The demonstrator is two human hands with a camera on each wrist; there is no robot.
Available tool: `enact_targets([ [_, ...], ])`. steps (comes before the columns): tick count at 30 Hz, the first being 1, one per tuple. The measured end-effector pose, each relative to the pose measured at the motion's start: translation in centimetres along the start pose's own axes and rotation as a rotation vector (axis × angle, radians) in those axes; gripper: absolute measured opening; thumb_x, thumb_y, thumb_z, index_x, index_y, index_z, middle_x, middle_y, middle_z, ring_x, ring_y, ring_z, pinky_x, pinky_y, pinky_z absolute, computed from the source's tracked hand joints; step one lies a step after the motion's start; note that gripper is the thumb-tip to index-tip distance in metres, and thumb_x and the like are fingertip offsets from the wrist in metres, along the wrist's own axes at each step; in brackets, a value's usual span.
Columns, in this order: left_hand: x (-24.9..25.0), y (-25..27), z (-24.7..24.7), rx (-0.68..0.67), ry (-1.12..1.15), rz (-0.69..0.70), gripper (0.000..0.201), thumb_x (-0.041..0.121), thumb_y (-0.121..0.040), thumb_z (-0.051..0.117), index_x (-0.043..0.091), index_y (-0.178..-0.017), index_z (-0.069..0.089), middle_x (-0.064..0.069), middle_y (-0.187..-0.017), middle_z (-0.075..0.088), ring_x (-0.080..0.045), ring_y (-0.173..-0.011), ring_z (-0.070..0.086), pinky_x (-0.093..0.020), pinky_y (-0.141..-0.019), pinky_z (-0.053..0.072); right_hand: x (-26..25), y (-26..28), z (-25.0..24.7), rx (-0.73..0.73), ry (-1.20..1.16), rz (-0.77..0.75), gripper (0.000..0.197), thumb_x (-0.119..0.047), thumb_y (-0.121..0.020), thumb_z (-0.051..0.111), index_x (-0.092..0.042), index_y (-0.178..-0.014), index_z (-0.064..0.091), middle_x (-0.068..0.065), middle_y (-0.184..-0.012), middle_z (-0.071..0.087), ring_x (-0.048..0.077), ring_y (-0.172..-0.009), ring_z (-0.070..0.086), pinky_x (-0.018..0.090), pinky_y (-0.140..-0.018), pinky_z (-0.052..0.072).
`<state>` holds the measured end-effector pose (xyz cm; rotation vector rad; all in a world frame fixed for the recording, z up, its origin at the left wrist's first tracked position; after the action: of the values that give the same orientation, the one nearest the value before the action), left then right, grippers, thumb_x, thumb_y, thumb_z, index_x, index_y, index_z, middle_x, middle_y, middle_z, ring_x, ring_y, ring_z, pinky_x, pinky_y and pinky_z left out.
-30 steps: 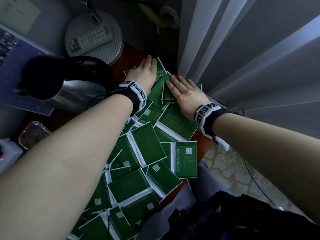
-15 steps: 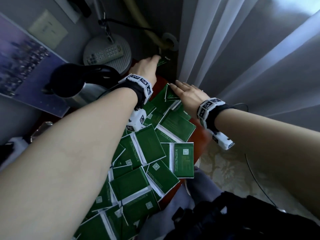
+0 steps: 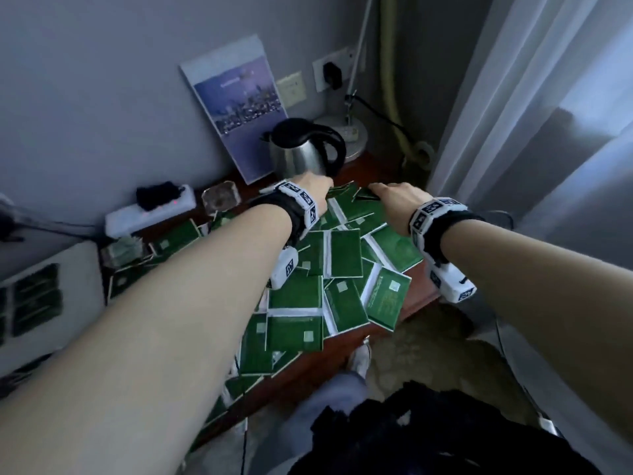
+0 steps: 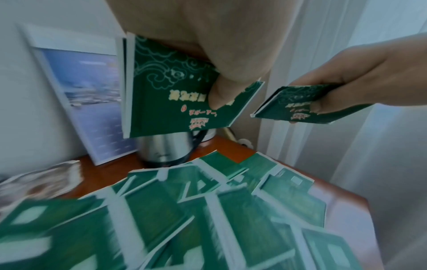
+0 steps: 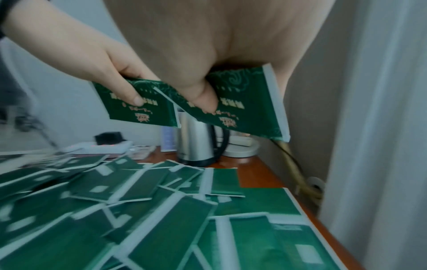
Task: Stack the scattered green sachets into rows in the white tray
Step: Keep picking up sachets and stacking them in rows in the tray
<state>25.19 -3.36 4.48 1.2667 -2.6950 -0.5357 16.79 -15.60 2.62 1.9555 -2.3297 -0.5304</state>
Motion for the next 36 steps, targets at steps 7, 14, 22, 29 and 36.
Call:
enact_targets([
  [7,-11.3,15.8,5.6,-0.082,0.057,-0.295,0.051,0.006,-0.094,0.043,0.02,-0.143,0.047,-0.021,-0.133,0.056,-0.039,-0.113,0.059,-0.04,-0.091,0.052,-17.0,3.5,3.8,-0.082,0.032,-0.292,0.066,0.003,-0.088,0.041,-0.025,-0.147,0.036,0.013,-0.112,0.061,0.033,-0.096,0.064,0.041,-0.076,0.056],
  [14,-24.4,29.8,10.5,-0.099,0.169,-0.56,0.045,0.008,-0.094,0.041,0.012,-0.138,0.051,-0.022,-0.131,0.057,-0.038,-0.111,0.06,-0.043,-0.093,0.052,-34.4,6.2,4.8,-0.078,0.122,-0.573,0.057,-0.002,-0.09,0.043,-0.024,-0.143,0.041,0.015,-0.116,0.063,0.031,-0.094,0.064,0.038,-0.078,0.055],
  [22,-38.8,42.3,17.6,-0.059,0.231,-0.66,0.046,0.007,-0.093,0.044,0.015,-0.138,0.051,-0.019,-0.133,0.057,-0.035,-0.114,0.059,-0.042,-0.095,0.051,-54.2,7.4,9.1,-0.075,0.178,-0.69,0.061,0.002,-0.092,0.037,-0.023,-0.147,0.039,0.016,-0.115,0.065,0.03,-0.092,0.064,0.035,-0.073,0.053],
  [29,-50.2,49.7,25.3,-0.16,0.187,-0.615,0.049,0.001,-0.092,0.043,0.014,-0.139,0.048,-0.017,-0.125,0.061,-0.033,-0.106,0.063,-0.042,-0.085,0.053,-66.8,7.2,15.8,-0.194,0.191,-0.628,0.065,0.006,-0.087,0.041,-0.021,-0.146,0.038,0.018,-0.118,0.062,0.035,-0.102,0.063,0.038,-0.073,0.053],
  [36,-56.4,50.3,28.2,-0.14,0.217,-0.553,0.058,-0.001,-0.089,0.044,0.017,-0.144,0.044,-0.013,-0.13,0.059,-0.033,-0.11,0.062,-0.047,-0.088,0.055,-73.2,5.8,20.4,-0.244,0.215,-0.618,0.06,0.006,-0.087,0.039,-0.019,-0.141,0.041,0.012,-0.111,0.062,0.031,-0.093,0.063,0.043,-0.077,0.058],
])
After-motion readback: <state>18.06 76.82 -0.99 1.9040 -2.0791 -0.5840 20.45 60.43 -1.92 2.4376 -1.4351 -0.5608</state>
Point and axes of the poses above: each hand's wrist, its own y-axis away from the middle knuckle, its own z-axis out of the palm, x = y × z, the point moved 9 cm from there along -y, towards the middle knuckle
